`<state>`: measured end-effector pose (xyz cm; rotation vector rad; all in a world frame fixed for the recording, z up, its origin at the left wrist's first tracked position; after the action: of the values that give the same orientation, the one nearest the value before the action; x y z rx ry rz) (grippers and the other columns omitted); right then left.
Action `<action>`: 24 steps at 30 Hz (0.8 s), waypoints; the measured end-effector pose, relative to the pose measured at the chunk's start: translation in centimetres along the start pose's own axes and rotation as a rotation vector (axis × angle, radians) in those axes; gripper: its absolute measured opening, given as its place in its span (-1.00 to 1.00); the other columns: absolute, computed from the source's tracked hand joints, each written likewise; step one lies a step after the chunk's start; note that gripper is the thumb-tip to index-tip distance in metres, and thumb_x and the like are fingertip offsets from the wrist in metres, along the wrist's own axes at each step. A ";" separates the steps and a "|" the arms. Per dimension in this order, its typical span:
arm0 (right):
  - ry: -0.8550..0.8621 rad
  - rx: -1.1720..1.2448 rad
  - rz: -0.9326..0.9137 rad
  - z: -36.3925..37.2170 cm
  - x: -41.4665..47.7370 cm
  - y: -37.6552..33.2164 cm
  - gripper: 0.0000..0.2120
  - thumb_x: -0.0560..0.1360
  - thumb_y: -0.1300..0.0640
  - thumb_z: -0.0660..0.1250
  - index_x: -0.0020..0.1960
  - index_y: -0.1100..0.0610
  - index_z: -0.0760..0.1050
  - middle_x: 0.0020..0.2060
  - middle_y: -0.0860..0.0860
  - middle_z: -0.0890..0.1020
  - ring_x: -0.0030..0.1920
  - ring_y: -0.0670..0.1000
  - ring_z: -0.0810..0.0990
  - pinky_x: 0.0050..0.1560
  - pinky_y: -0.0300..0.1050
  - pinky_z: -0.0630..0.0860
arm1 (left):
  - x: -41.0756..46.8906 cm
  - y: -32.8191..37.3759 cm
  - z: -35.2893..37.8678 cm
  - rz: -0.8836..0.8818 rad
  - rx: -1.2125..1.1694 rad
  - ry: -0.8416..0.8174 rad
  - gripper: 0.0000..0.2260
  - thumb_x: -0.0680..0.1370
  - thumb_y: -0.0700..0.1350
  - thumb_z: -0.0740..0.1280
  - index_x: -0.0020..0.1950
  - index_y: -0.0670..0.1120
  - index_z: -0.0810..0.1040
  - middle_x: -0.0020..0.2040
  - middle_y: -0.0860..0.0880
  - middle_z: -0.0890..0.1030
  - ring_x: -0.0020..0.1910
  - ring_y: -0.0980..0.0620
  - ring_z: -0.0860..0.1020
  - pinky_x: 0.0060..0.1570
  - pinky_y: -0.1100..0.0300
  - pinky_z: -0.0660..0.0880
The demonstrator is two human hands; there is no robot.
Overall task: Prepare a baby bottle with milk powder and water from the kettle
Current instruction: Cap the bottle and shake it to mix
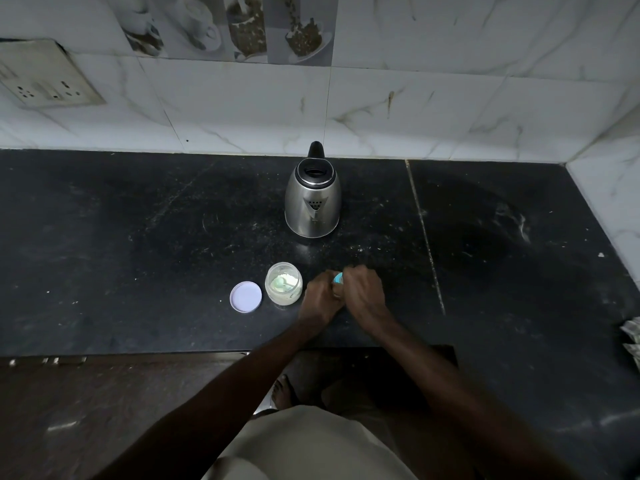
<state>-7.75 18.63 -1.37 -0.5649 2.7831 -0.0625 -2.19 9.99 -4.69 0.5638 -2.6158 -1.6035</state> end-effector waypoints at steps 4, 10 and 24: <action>0.015 -0.016 0.041 0.1 -0.3 -0.2 -0.80 0.64 0.08 0.34 0.18 0.14 0.63 0.14 0.13 0.69 0.16 0.19 0.69 0.07 0.04 0.61 | 0.0 0.3 0.1 0.006 0.002 0.022 -0.78 0.53 -0.23 0.48 0.15 -0.24 0.64 0.08 -0.16 0.71 0.08 -0.09 0.67 0.12 -0.01 0.56; 0.026 -0.018 -0.014 0.4 -0.2 0.1 -0.63 0.61 0.00 0.39 0.37 0.10 0.51 0.26 0.14 0.57 0.25 0.16 0.59 0.13 0.03 0.57 | 0.2 0.3 0.1 0.022 0.024 -0.014 -0.70 0.49 -0.19 0.55 0.17 -0.24 0.63 0.11 -0.16 0.69 0.10 -0.09 0.66 0.15 -0.02 0.55; -0.007 0.103 0.078 -0.1 1.2 0.9 -0.56 0.50 -0.07 0.52 0.24 0.19 0.61 0.17 0.19 0.67 0.18 0.24 0.67 0.10 0.04 0.59 | 0.0 0.7 0.1 -0.022 0.042 0.020 -0.70 0.52 -0.13 0.52 0.18 -0.23 0.62 0.10 -0.18 0.70 0.10 -0.14 0.66 0.12 -0.07 0.56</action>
<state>-9.16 18.99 -1.71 -0.4300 2.7730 -0.1850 -2.48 10.39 -4.15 0.6101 -2.6431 -1.5443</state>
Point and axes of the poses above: each hand's wrist, its own x-axis towards the middle knuckle, its own z-axis out of the palm, y = z × x, the point moved 6 cm from there along x, towards the middle knuckle
